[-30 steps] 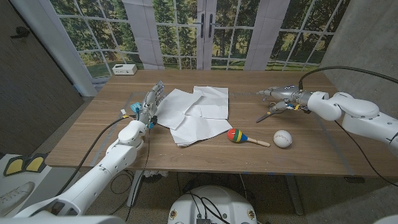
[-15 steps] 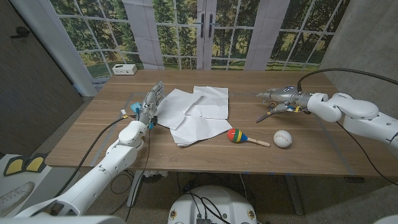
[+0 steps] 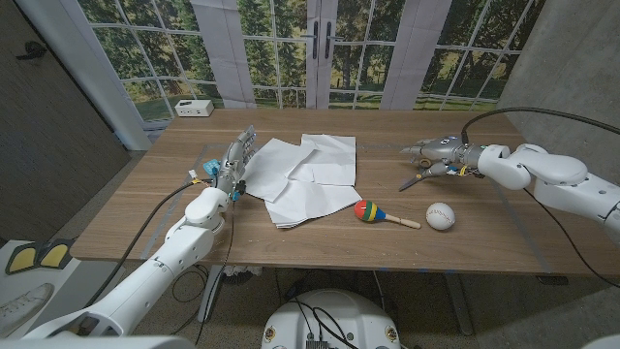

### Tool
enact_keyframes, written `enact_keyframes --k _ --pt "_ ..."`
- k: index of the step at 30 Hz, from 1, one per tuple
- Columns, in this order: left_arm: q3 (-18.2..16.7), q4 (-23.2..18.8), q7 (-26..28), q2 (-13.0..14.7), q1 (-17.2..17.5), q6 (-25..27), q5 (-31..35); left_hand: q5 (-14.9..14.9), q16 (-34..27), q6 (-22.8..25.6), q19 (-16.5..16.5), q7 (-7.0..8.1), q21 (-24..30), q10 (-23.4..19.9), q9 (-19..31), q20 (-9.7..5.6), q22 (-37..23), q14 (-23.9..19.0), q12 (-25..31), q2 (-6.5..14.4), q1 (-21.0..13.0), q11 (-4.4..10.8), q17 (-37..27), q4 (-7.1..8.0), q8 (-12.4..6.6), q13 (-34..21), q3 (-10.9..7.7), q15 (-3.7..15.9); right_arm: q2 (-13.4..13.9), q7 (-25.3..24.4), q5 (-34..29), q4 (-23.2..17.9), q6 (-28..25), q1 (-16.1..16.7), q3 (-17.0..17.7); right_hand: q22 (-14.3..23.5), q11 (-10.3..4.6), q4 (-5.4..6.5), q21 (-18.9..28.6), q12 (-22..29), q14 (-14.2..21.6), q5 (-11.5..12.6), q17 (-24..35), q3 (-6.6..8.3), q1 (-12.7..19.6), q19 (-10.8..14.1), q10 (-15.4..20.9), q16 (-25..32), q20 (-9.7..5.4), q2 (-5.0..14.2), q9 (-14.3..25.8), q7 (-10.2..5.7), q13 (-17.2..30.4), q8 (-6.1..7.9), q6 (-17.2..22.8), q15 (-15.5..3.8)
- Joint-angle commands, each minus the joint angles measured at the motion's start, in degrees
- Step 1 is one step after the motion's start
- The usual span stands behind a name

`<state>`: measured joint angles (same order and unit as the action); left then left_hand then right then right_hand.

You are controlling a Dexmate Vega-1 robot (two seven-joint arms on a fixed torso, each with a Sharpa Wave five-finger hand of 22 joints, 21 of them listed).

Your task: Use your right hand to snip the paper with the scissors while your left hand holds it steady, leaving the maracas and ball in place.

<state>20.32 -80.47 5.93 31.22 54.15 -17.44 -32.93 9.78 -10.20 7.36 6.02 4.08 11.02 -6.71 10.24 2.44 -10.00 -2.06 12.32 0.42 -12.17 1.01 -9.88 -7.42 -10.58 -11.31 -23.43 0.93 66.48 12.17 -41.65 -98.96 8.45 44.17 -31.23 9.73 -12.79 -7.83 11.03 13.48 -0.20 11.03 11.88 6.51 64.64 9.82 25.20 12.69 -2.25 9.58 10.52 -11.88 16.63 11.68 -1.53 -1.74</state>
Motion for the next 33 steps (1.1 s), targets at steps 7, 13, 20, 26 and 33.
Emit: enact_keyframes --k 7,13,20,26,33 --pt "-0.1 0.3 -0.2 -0.2 -0.3 -0.5 -0.1 0.2 -0.3 0.4 0.3 -0.11 0.2 -0.7 0.1 -0.38 -0.1 -0.1 0.5 0.1 0.4 -0.1 -0.2 -0.42 -0.19 -0.1 -0.02 0.18 -0.8 3.2 -1.9 1.4 0.4 -2.1 -1.4 0.1 0.13 0.57 0.1 0.0 0.3 -0.4 0.2 -0.28 -0.3 0.1 1.2 0.3 -5.58 -0.84 0.3 -0.06 0.3 0.36 0.9 -10.62" --pt "-0.3 -0.2 0.1 0.1 0.1 -0.2 -0.2 0.2 -0.3 0.5 0.3 -0.19 0.2 -0.7 0.1 -0.38 -0.1 -0.1 0.5 0.1 0.4 -0.08 -0.2 -0.42 -0.21 -0.1 0.0 0.15 -1.3 3.8 -2.0 2.0 0.0 -2.6 -1.8 0.1 0.16 1.15 0.0 0.1 0.5 -0.5 0.3 -0.95 -1.5 0.1 1.5 0.4 -5.25 -1.53 0.3 -0.09 0.6 0.13 1.0 -10.59" --pt "-0.4 -0.5 0.3 0.3 0.5 0.0 -0.2 0.2 -0.3 0.5 0.3 -0.13 0.1 -0.6 0.1 -0.33 -0.1 -0.1 0.4 0.1 0.5 -0.12 -0.2 -0.43 -0.2 -0.1 0.01 0.19 -1.7 3.6 -1.5 2.6 0.4 -2.9 -2.1 0.1 0.29 2.15 -0.1 0.9 0.9 -0.4 0.2 -2.12 -4.0 -0.6 0.3 0.2 -3.21 -2.19 0.4 -0.16 2.0 -0.85 -0.7 -10.61" --pt "-0.4 -0.3 0.4 0.1 0.5 -0.1 -0.2 0.2 -0.3 0.4 0.2 -0.05 0.1 -0.7 0.1 -0.24 -0.1 0.0 0.4 0.1 0.5 -0.14 -0.2 -0.43 -0.16 -0.1 0.02 0.17 -2.0 3.6 -1.4 3.1 0.9 -3.3 -2.4 0.1 0.41 1.91 -0.2 2.9 1.3 -0.3 0.2 -1.11 -3.6 -1.3 -0.7 -0.3 -2.54 -0.72 0.4 -0.26 4.3 -1.14 -1.6 -10.88" --pt "-0.3 0.1 0.1 0.0 0.2 -0.2 -0.2 0.2 -0.3 0.4 0.2 -0.06 0.1 -0.6 0.1 -0.25 -0.1 -0.1 0.4 0.1 0.5 -0.11 -0.2 -0.43 -0.18 -0.1 0.02 0.14 -2.1 3.9 -1.2 3.3 1.2 -3.4 -2.7 0.1 0.47 1.34 -0.1 6.4 2.6 1.6 0.5 0.54 -2.5 -1.4 -0.6 -0.4 -0.09 0.02 0.5 0.89 7.6 -1.21 -2.6 -10.48"
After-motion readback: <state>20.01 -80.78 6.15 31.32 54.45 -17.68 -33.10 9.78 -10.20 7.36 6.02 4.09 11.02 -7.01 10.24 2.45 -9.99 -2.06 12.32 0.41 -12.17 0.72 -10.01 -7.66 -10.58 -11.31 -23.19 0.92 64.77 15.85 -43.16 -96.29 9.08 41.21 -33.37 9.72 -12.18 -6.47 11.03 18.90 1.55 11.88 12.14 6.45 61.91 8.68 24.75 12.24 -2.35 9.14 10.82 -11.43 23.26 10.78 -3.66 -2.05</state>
